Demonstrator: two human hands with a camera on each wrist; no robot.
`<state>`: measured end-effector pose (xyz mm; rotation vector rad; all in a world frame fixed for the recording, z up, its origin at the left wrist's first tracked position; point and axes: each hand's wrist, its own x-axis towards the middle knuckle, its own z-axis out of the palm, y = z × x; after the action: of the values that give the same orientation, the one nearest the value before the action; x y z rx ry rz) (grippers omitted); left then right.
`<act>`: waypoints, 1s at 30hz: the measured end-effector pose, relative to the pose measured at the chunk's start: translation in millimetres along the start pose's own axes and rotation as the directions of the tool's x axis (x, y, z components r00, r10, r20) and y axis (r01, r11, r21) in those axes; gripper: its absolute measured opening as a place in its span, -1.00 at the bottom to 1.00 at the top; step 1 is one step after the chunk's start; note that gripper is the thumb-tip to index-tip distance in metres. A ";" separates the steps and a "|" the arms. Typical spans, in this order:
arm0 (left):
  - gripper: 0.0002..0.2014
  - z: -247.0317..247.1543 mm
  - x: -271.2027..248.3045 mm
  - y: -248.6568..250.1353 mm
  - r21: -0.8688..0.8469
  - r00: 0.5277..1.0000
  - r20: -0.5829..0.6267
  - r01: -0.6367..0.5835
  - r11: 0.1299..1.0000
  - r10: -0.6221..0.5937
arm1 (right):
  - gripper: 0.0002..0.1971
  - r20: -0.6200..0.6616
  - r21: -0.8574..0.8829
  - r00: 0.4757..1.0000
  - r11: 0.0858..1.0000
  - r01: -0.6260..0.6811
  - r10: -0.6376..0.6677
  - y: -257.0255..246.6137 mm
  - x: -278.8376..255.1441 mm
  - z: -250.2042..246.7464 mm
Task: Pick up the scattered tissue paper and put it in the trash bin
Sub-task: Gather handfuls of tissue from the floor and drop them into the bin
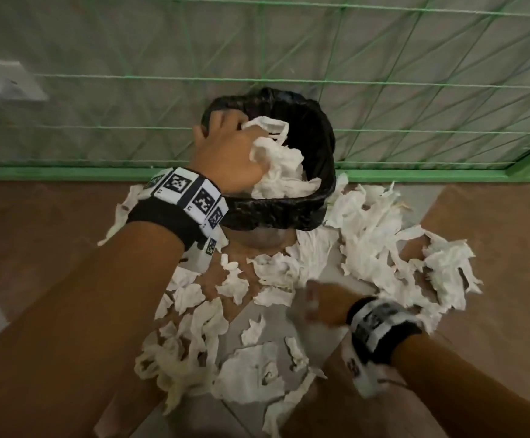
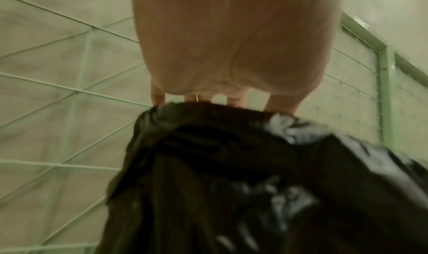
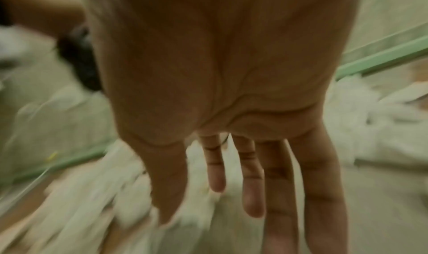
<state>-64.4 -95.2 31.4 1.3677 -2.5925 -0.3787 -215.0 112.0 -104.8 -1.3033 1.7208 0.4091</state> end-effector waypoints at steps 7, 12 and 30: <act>-0.84 28.6 -63.1 -44.3 -0.648 0.621 -0.505 0.186 0.739 -0.600 | 0.09 0.066 -0.138 0.992 0.984 0.113 -0.105 -40.7 -6.9 134.8; -0.94 121.6 -167.3 -33.9 -0.297 0.950 0.089 0.312 0.903 -0.299 | -0.35 0.043 -0.241 0.988 0.959 0.152 -0.145 -41.2 -2.3 140.0; -0.69 161.8 -196.9 -22.3 -0.179 0.784 0.587 0.369 0.912 -0.202 | -0.84 -0.202 0.038 0.878 0.892 0.450 -0.434 -78.2 -152.8 -167.9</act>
<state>17.7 78.1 -138.0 1.7489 -2.5687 -1.3379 -218.4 51.8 127.6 -1.6612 1.5053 -0.0553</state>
